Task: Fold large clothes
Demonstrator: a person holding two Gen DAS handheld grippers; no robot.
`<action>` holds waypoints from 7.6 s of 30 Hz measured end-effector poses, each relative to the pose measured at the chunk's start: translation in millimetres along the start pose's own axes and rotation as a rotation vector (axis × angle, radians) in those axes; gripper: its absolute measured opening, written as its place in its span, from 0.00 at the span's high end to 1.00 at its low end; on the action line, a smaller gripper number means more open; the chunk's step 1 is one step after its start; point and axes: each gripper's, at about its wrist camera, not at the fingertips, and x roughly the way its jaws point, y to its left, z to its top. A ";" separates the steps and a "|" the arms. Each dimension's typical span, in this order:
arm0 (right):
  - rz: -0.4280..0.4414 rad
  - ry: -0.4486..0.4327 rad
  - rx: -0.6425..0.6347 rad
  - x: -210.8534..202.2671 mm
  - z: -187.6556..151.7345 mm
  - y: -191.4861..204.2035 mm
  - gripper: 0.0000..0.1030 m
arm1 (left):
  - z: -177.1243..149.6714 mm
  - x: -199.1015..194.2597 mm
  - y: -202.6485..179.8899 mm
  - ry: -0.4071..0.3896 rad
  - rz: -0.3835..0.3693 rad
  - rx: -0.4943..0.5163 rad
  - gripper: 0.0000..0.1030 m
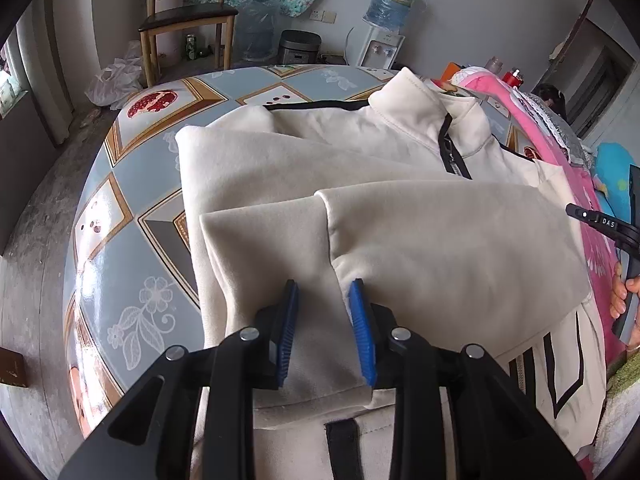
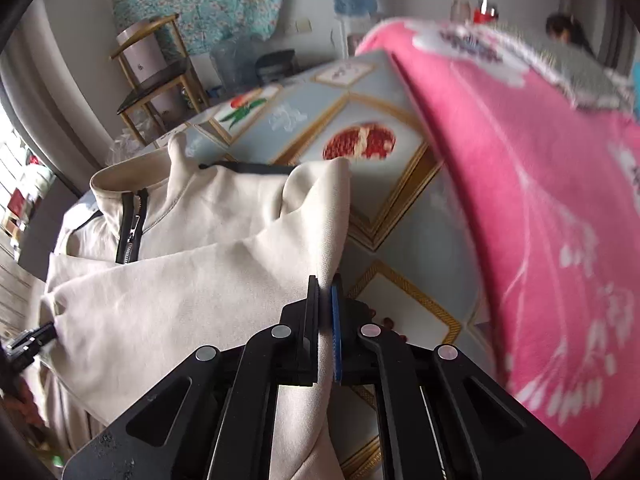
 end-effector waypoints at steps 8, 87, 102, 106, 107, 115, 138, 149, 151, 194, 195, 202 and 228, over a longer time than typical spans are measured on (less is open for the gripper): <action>-0.190 0.022 -0.095 8.1 -10.2 8.5 0.75 | -1.0 -13.2 -7.1 -0.009 0.067 0.054 0.72; -0.117 0.043 0.106 -225.9 -275.2 6.0 0.28 | -242.4 -195.9 28.5 -0.056 0.088 -0.045 0.35; 0.154 0.084 -0.072 -135.0 -222.9 102.8 0.24 | -109.3 -106.0 25.4 -0.165 0.350 0.074 0.41; 0.123 0.082 -0.088 -127.7 -217.6 102.0 0.24 | -95.5 -77.5 42.8 -0.058 0.357 0.111 0.67; 0.122 0.084 -0.084 -125.8 -216.4 99.4 0.24 | -94.3 -76.1 45.9 -0.042 0.324 0.106 0.68; 0.115 0.127 -0.043 -105.8 -214.9 82.2 0.24 | -96.9 -86.7 60.5 0.004 0.140 -0.022 0.71; 0.100 0.144 -0.028 -101.1 -220.4 75.0 0.24 | -113.7 -64.1 35.6 -0.050 0.398 0.219 0.95; 0.090 0.113 -0.033 -110.1 -215.2 81.0 0.18 | -117.3 -113.4 20.7 -0.121 0.431 0.192 0.74; 0.090 0.112 -0.045 -109.8 -215.9 85.6 0.15 | -123.0 -124.7 11.4 -0.131 0.371 0.167 0.65; 0.061 0.128 -0.279 -83.1 -236.4 154.9 0.07 | -177.5 -84.0 -4.5 -0.018 0.253 0.047 0.05; 0.061 0.127 -0.278 -83.1 -236.4 154.9 0.07 | -177.7 -84.0 -4.1 -0.018 0.250 0.048 0.05; 0.062 0.127 -0.281 -82.1 -236.0 155.0 0.07 | -176.6 -83.5 -3.1 -0.006 0.238 0.040 0.05; 0.057 0.148 -0.278 -79.2 -233.7 155.4 0.07 | -175.4 -82.9 0.4 -0.001 0.235 0.019 0.05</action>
